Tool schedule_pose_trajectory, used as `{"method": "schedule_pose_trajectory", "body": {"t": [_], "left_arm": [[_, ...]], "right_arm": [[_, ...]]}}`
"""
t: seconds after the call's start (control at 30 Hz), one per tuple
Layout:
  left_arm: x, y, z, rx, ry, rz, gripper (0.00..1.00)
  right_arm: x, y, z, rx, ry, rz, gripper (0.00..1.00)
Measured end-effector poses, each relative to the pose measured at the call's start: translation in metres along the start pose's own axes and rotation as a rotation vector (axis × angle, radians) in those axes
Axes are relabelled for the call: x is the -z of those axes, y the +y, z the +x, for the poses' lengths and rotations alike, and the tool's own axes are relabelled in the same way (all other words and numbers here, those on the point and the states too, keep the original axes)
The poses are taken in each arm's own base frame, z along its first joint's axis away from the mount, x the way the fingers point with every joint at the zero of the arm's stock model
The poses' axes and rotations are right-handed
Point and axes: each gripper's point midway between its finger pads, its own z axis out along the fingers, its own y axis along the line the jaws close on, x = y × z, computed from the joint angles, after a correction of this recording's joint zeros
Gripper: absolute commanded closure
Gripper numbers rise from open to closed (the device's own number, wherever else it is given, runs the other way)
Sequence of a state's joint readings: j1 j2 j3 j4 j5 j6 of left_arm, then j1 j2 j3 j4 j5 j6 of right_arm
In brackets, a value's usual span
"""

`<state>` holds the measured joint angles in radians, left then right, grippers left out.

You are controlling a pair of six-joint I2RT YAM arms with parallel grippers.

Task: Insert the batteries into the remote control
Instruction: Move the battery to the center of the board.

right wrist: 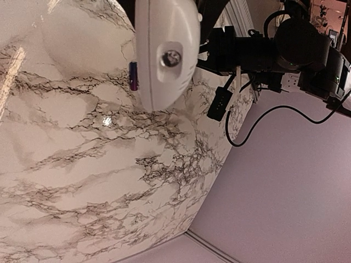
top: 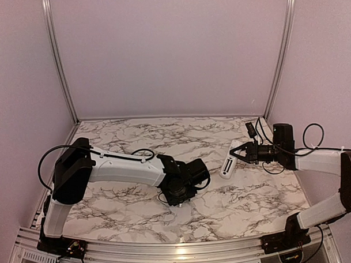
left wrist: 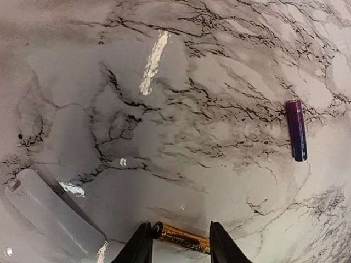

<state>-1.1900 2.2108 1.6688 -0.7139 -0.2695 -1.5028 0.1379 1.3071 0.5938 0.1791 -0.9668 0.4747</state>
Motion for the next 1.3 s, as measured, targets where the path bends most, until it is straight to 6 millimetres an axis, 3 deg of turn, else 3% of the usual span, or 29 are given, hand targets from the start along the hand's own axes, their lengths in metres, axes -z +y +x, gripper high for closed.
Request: {"method": "schedule_pose_trajectory", "body": {"t": [0.23, 0.43, 0.8, 0.87, 1.03, 1.3], "left_arm": [[-0.005, -0.005, -0.007, -0.039, -0.003, -0.026, 0.68], [-0.007, -0.007, -0.009, -0.085, 0.001, -0.045, 0.82], [-0.011, -0.005, -0.018, -0.167, -0.003, -0.061, 0.86], [-0.012, -0.010, -0.021, -0.202, -0.012, -0.058, 0.85], [-0.014, -0.013, -0.025, -0.267, -0.034, -0.060, 0.67], [-0.012, -0.010, -0.024, -0.276, -0.052, -0.073, 0.60]], "right_arm": [[0.001, -0.001, -0.001, -0.005, -0.005, 0.002, 1.00], [0.003, -0.001, -0.004, -0.006, -0.014, -0.001, 1.00], [0.001, -0.001, -0.004, -0.014, -0.010, -0.012, 1.00], [0.001, -0.002, -0.004, -0.015, -0.010, -0.013, 1.00], [0.001, -0.002, -0.004, -0.019, -0.009, -0.013, 1.00], [0.001, -0.002, -0.004, -0.023, -0.009, -0.012, 1.00]]}}
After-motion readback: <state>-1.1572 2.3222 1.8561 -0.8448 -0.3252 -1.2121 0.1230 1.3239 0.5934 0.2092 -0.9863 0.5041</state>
